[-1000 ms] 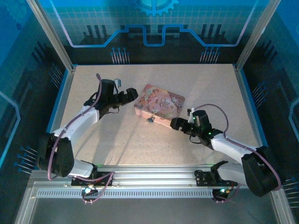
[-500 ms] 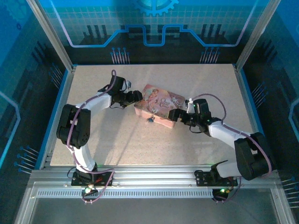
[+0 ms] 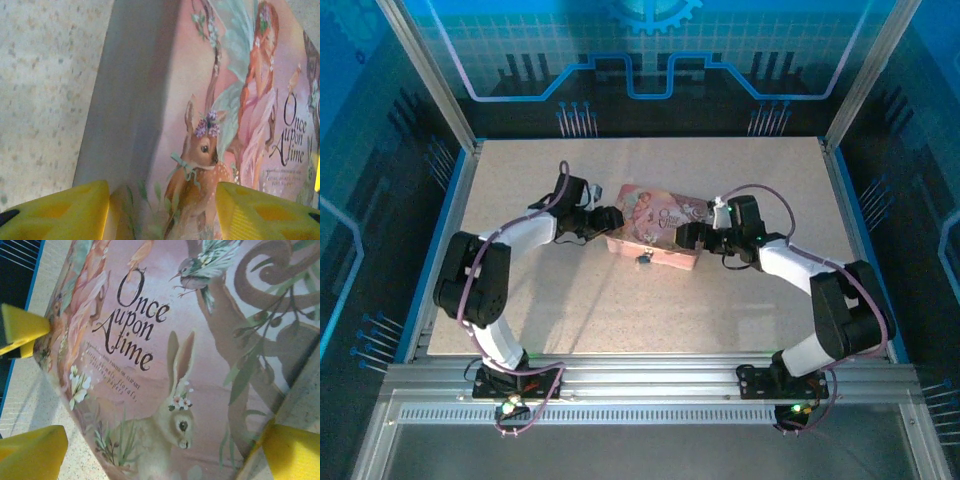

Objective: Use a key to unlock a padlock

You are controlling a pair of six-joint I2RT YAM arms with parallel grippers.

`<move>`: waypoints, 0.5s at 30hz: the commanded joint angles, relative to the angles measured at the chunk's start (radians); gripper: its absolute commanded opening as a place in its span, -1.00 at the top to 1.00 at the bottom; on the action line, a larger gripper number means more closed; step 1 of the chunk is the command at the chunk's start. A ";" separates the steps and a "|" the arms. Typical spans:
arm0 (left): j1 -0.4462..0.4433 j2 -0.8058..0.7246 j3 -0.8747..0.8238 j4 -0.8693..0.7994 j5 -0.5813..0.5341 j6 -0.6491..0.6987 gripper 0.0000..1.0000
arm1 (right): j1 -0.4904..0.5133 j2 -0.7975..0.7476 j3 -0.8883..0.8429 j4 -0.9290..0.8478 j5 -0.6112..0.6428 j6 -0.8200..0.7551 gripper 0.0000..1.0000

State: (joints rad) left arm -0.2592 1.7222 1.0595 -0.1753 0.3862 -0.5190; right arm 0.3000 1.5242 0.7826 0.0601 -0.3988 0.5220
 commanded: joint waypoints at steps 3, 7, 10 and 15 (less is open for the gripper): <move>-0.044 -0.132 -0.112 0.031 0.037 -0.073 -0.18 | 0.021 0.062 0.083 0.041 -0.123 -0.054 -1.00; -0.058 -0.232 -0.238 0.108 0.035 -0.163 -0.18 | 0.040 0.110 0.131 0.068 -0.146 -0.068 -1.00; -0.066 -0.306 -0.320 0.138 0.013 -0.210 -0.19 | 0.049 0.143 0.148 0.104 -0.150 -0.059 -1.00; -0.068 -0.397 -0.392 0.129 -0.021 -0.240 -0.26 | 0.064 0.192 0.192 0.129 -0.150 -0.053 -0.99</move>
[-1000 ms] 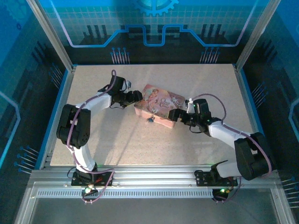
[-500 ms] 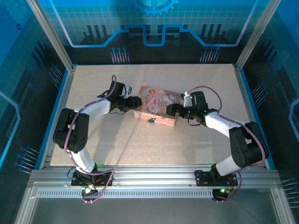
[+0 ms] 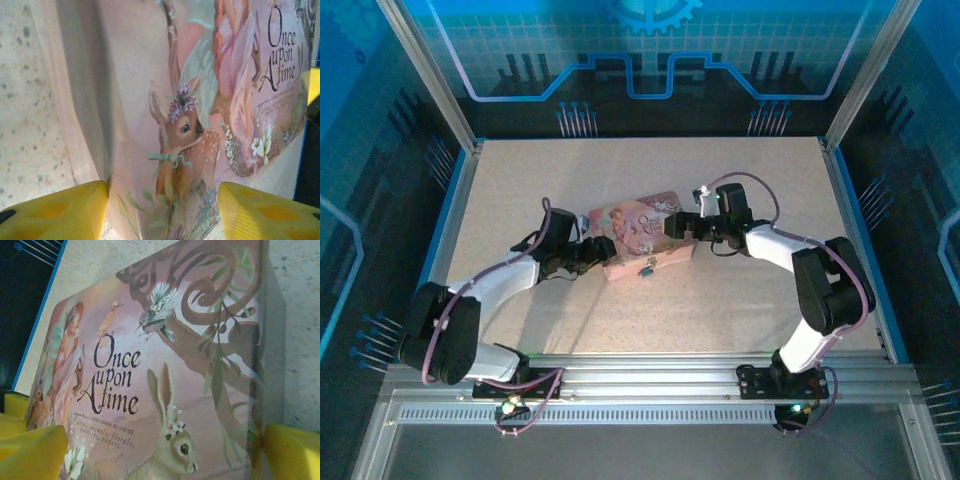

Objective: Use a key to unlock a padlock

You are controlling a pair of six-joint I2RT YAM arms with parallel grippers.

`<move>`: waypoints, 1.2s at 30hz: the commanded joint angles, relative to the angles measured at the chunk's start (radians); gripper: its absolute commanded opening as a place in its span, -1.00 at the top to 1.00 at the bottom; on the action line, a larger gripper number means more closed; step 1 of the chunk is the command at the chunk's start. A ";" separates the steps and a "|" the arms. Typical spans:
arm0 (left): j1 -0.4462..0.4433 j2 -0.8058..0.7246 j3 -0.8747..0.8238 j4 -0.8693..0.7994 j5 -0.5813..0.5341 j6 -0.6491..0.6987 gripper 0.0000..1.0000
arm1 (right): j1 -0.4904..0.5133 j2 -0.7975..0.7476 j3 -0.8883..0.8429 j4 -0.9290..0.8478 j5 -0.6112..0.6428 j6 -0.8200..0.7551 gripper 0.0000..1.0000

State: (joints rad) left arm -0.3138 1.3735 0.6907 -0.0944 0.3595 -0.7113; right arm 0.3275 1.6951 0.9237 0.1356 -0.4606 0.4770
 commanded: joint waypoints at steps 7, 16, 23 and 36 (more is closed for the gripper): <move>0.001 -0.161 -0.020 -0.054 -0.086 -0.011 -0.45 | 0.018 -0.007 0.063 0.008 0.034 -0.047 -0.99; 0.012 -0.249 0.081 -0.202 -0.122 0.073 -0.48 | -0.050 -0.245 -0.137 0.042 0.077 -0.071 -1.00; -0.012 -0.187 0.195 -0.216 -0.025 0.048 -0.45 | 0.042 -0.379 -0.325 0.206 0.046 0.006 -1.00; -0.088 0.054 0.316 -0.118 0.049 0.022 -0.41 | 0.233 -0.269 -0.460 0.523 0.082 0.094 -0.91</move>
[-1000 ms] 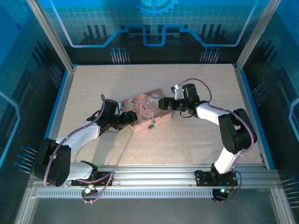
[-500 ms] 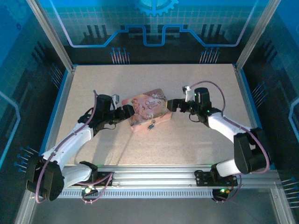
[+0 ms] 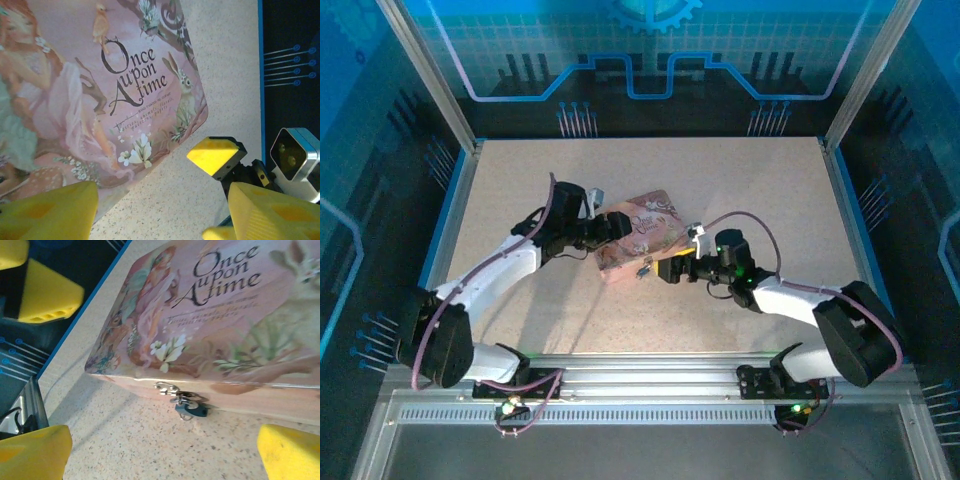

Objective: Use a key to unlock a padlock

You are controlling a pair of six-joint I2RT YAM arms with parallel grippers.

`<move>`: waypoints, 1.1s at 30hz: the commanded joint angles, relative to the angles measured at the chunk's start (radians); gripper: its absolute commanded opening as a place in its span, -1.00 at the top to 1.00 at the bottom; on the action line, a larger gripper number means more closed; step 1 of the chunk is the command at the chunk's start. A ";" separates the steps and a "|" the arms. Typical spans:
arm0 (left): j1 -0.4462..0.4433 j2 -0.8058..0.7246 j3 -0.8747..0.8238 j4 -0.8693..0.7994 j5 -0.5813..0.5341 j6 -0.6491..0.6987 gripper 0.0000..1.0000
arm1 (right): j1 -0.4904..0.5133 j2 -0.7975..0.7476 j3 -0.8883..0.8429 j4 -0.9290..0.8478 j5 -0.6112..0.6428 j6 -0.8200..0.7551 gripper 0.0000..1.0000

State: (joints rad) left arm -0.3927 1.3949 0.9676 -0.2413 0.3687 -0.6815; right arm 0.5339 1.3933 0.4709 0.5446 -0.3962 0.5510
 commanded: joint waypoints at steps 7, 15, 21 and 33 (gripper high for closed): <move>-0.014 0.090 0.036 0.054 0.047 -0.010 -0.40 | 0.060 0.136 -0.002 0.202 0.036 0.033 -0.80; -0.013 0.117 0.016 0.057 0.039 -0.005 -0.40 | 0.086 0.241 0.021 0.270 0.039 0.044 -0.69; -0.013 0.136 0.013 0.059 0.042 -0.008 -0.40 | 0.092 0.315 0.047 0.318 0.030 0.066 -0.58; -0.014 0.148 0.001 0.029 0.018 0.007 -0.40 | 0.094 0.398 0.108 0.334 0.004 0.052 -0.29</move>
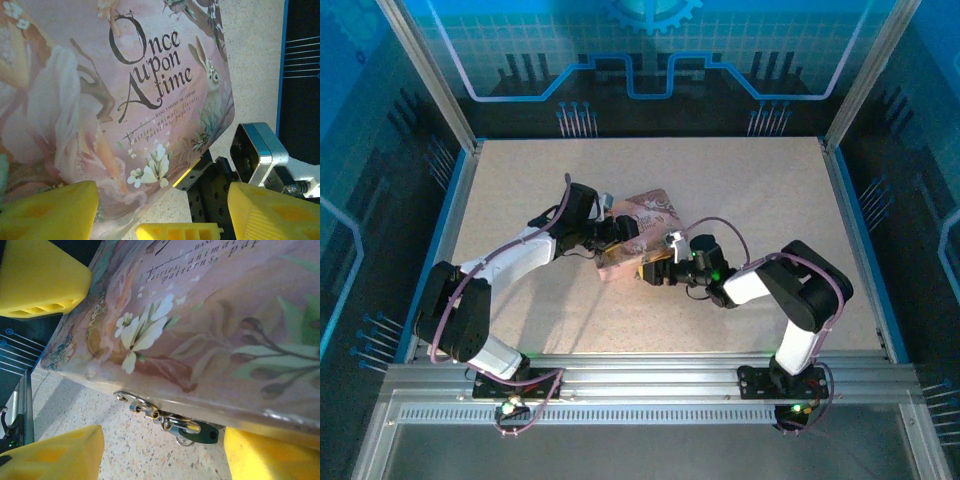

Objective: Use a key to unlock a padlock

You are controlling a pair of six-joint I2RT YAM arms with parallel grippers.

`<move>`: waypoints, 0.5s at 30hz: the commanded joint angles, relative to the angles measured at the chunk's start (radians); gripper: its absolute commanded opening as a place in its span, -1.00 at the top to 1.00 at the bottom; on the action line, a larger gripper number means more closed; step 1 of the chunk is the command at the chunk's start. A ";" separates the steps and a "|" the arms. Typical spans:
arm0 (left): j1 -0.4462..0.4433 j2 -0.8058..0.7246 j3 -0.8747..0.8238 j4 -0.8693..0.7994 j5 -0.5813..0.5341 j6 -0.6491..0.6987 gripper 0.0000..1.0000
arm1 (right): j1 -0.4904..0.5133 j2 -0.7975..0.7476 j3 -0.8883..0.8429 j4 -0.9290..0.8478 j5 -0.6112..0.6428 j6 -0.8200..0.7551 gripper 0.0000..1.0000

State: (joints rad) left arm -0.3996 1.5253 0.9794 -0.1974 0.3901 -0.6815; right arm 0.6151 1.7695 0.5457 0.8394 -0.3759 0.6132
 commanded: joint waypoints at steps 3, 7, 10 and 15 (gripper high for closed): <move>-0.007 0.019 -0.017 -0.012 -0.005 0.005 -0.40 | 0.012 0.030 0.042 0.056 -0.017 -0.018 -0.27; -0.007 0.026 -0.025 -0.007 -0.005 0.004 -0.41 | 0.012 0.045 0.046 0.092 -0.029 -0.021 -0.23; -0.006 0.032 -0.031 0.001 -0.005 0.000 -0.41 | 0.012 0.062 0.048 0.108 -0.043 -0.019 -0.18; -0.007 0.037 -0.039 0.008 -0.007 -0.007 -0.41 | 0.012 0.074 0.043 0.127 -0.054 -0.018 -0.14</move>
State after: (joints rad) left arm -0.3996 1.5402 0.9657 -0.1860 0.3901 -0.6819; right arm 0.6151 1.8290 0.5709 0.9024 -0.4042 0.6098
